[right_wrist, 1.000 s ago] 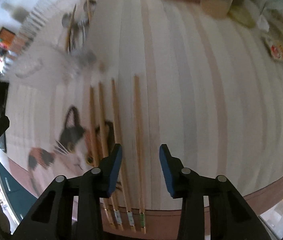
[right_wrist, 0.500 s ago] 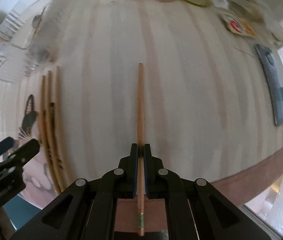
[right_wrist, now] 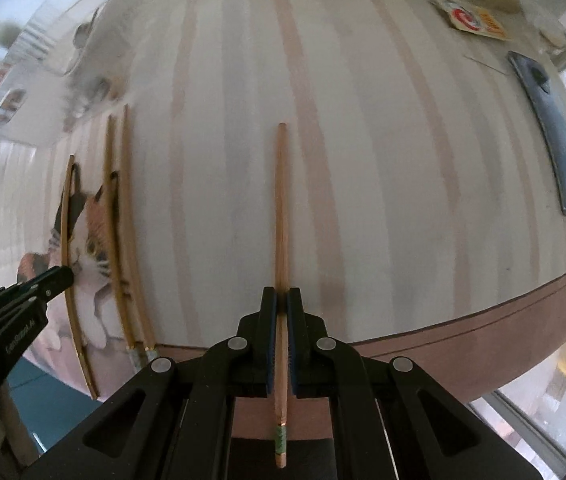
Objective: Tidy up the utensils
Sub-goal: 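Grasp a wooden chopstick on the cat mat with the left tool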
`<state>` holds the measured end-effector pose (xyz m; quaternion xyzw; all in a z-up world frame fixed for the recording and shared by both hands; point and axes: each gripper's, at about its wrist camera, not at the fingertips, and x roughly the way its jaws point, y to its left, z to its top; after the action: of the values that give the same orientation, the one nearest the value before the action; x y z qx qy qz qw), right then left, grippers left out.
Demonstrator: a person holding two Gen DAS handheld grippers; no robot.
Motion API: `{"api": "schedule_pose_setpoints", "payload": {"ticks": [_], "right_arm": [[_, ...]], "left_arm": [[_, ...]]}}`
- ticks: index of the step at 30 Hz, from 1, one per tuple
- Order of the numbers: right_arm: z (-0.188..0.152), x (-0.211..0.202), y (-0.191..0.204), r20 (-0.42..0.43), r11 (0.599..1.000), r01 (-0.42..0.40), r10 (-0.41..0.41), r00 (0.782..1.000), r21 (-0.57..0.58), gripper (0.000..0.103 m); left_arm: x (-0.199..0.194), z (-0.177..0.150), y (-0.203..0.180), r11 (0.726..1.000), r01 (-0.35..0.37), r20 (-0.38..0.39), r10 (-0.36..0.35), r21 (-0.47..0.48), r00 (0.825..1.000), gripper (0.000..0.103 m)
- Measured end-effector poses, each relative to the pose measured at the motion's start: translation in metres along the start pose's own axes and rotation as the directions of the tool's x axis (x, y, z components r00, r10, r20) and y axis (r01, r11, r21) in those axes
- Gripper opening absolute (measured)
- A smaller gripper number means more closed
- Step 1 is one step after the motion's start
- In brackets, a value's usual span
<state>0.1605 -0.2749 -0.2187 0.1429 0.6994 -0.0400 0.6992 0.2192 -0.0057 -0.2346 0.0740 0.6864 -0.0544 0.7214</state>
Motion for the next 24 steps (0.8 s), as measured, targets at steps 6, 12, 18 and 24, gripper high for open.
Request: {"api": "schedule_pose_setpoints", "payload": {"ticks": [6,12,18,24], "right_arm": [[0.001,0.006,0.013,-0.041,0.998,0.042,-0.044,0.998,-0.049,0.009],[-0.012,0.014,0.025,-0.105,0.994,0.068,-0.077,0.991,-0.091,0.025],[-0.013,0.019,0.056,-0.053,0.989,0.112,-0.118,0.992,-0.096,0.008],[0.002,0.018,0.065,-0.033,0.990,0.099,-0.103,0.994,-0.104,0.008]], "left_arm": [[-0.005,-0.001,0.016,1.000,0.007,0.008,-0.007,-0.001,1.000,0.005],[-0.007,-0.009,0.023,1.000,0.020,0.006,-0.020,-0.011,1.000,0.005],[-0.008,-0.009,0.022,1.000,0.022,0.004,-0.022,-0.012,1.000,0.005],[-0.008,-0.005,0.017,1.000,0.020,0.002,-0.020,-0.004,1.000,0.005]]}}
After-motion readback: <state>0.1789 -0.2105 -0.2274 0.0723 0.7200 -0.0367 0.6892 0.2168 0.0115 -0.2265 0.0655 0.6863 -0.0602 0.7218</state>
